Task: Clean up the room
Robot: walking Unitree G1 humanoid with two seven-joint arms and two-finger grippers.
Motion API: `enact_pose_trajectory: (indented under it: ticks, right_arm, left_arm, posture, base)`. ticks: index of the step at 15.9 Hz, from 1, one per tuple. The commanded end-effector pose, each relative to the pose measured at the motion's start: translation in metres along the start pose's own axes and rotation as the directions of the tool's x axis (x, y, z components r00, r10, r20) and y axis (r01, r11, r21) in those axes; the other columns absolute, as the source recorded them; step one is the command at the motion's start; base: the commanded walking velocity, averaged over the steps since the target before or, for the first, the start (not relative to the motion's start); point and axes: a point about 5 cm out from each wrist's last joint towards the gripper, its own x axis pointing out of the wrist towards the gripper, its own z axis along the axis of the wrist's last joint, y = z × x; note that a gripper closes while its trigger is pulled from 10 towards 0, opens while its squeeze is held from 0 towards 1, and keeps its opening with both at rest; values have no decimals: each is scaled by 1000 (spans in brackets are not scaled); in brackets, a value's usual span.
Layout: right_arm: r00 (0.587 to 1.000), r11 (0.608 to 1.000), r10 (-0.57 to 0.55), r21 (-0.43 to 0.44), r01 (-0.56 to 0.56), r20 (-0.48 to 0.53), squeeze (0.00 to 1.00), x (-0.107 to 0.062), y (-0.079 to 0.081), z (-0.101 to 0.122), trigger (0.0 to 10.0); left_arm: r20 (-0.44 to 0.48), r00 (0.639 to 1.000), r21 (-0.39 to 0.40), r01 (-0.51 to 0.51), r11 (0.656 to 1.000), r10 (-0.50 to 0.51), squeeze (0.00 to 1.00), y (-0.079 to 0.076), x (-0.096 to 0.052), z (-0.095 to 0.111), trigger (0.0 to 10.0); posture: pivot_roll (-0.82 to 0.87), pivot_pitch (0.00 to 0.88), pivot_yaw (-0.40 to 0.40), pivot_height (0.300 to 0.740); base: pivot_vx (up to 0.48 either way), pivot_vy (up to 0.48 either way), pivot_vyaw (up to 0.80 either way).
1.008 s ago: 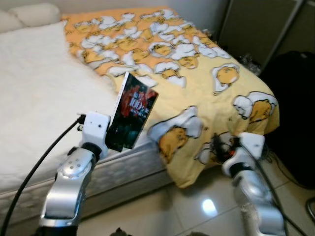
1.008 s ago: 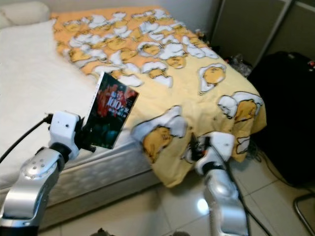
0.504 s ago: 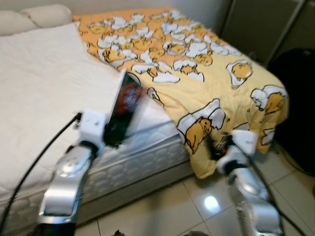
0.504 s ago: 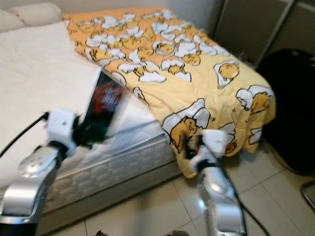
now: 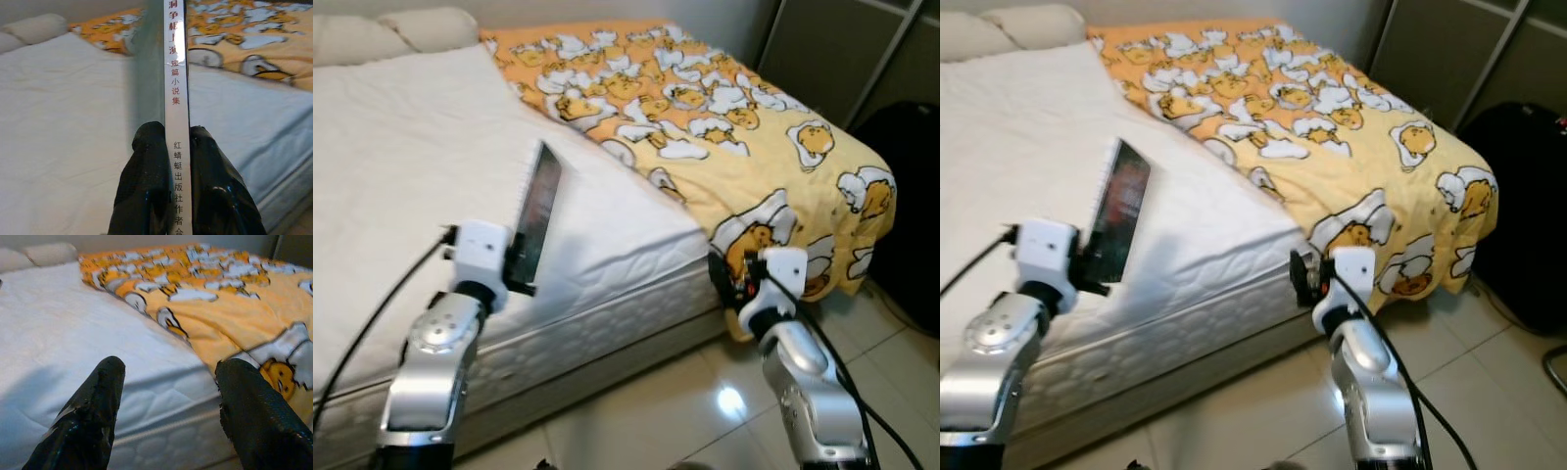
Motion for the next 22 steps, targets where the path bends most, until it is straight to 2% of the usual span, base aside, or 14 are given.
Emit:
enact_pose_trajectory:
  ticks: [1, 13, 22]
  right_arm:
    - [1000, 1000, -24, -5, 24, -17, 0, -3, -7, -4, 10000]
    - [1000, 1000, -22, 16, 22, 6, 0, 3, -1, -7, 10000]
    - [999, 999, -31, 28, 30, 22, 0, 11, -2, -4, 10000]
  left_arm:
    - [58, 998, 8, 26, 1000, -27, 0, -7, 1, 13, 10000]
    - [60, 998, 22, 24, 999, -25, 0, -3, 5, 13, 10000]
    - [84, 996, 13, -45, 999, 44, 0, 5, 11, 19, 10000]
  posture:
    - [-116, 0, -33, 740]
    - [-104, 0, -17, 740]
    - [-91, 0, -9, 740]
  base:
    - [0, 398, 0]
    - [0, 378, 0]
    - [0, 0, 0]
